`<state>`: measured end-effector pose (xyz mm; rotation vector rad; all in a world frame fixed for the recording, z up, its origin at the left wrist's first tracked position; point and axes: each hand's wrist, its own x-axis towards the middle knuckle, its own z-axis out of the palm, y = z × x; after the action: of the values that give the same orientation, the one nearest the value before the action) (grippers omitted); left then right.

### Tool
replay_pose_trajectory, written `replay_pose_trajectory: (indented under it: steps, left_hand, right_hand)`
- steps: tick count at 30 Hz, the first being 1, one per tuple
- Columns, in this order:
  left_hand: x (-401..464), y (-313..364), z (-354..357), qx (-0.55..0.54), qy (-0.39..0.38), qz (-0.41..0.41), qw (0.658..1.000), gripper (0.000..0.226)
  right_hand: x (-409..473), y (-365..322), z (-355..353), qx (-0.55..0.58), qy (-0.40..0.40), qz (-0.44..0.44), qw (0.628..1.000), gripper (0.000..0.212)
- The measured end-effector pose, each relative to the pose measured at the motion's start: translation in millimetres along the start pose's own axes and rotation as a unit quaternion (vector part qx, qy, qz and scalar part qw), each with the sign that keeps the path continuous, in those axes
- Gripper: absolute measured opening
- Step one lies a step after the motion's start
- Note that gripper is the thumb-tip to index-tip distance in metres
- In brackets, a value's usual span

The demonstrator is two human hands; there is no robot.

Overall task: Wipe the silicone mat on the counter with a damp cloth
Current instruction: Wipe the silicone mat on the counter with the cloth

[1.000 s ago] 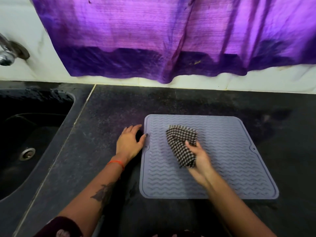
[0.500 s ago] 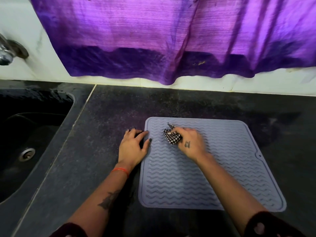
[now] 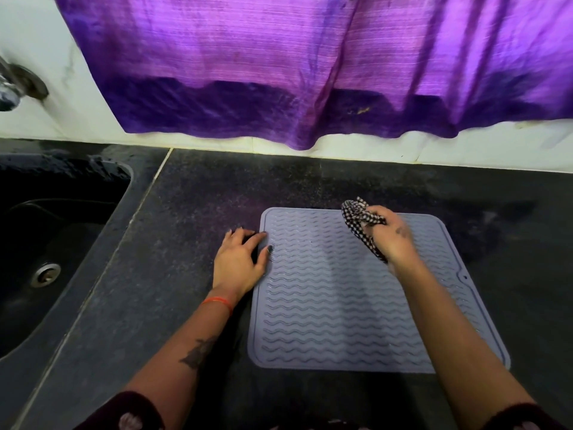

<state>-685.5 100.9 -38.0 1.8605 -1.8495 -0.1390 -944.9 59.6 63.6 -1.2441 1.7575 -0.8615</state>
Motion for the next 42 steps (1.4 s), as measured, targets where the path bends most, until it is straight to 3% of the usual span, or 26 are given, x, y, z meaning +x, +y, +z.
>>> replay_pose_trajectory:
  steps: [2,3,5,8,10,13,19,22,24,30,32,34,36,37,39,42]
  left_hand:
    - [0.0,-0.1,-0.1,0.002,0.003,0.001,1.0,0.051]
    - [-0.1,-0.2,0.2,0.003,0.005,0.001,1.0,0.05]
    - [0.0,-0.1,0.6,0.003,0.007,0.002,1.0,0.05]
    - [-0.2,0.2,0.4,-0.001,0.011,0.002,1.0,0.05]
    - [-0.5,-0.4,0.4,-0.003,0.014,0.003,1.0,0.05]
    - [-0.5,-0.7,0.6,-0.003,0.013,0.006,1.0,0.049]
    - [-1.5,-2.8,0.5,-0.005,0.006,0.007,1.0,0.05]
    - [-0.9,-2.3,1.0,-0.003,0.006,0.008,1.0,0.05]
    - [0.1,-1.3,1.1,0.0,0.008,0.009,1.0,0.05]
    - [1.7,0.1,0.9,0.005,0.008,0.009,1.0,0.051]
    - [1.4,0.1,0.0,0.004,0.007,0.008,1.0,0.05]
    - [0.8,0.4,-0.8,0.002,0.008,0.006,1.0,0.05]
    - [0.7,1.2,-1.5,0.0,0.007,0.006,1.0,0.049]
    - [0.7,1.7,-2.1,-0.001,0.007,0.004,1.0,0.048]
    - [0.4,2.6,-3.0,-0.004,0.009,-0.001,1.0,0.045]
    - [-0.1,4.0,-3.6,-0.005,0.008,-0.003,1.0,0.041]
  right_hand:
    - [-3.6,3.8,2.6,0.134,-0.03,0.066,0.988,0.029]
    - [-3.5,8.8,7.9,0.136,-0.038,0.063,0.988,0.029]
    - [-2.7,18.3,21.9,-0.011,-0.039,-0.012,0.999,0.028]
    - [-9.6,19.1,47.8,-0.161,-0.072,-0.112,0.978,0.037]
    - [-15.3,16.3,62.8,-0.278,-0.07,-0.19,0.939,0.044]
    - [-17.6,10.1,72.1,-0.465,-0.039,-0.251,0.848,0.051]
    - [-13.8,-2.5,58.9,-0.599,-0.039,-0.275,0.751,0.043]
    - [-11.8,-7.0,46.0,-0.625,-0.023,-0.264,0.735,0.038]
    - [-9.4,-7.8,32.8,-0.617,0.005,-0.253,0.745,0.034]
    - [-16.0,0.9,33.1,-0.528,0.002,-0.24,0.815,0.044]
    - [-14.1,6.4,38.3,-0.443,0.001,-0.223,0.868,0.044]
    - [-12.9,9.0,38.8,-0.288,0.013,-0.174,0.941,0.039]
    - [-15.8,6.2,33.3,0.01,-0.01,-0.032,0.999,0.029]
    - [-17.6,4.5,29.1,0.181,-0.048,0.057,0.981,0.025]
    - [-22.2,9.0,18.4,0.415,-0.128,0.172,0.884,0.022]
    - [-28.9,21.6,7.5,0.55,-0.215,0.182,0.787,0.044]
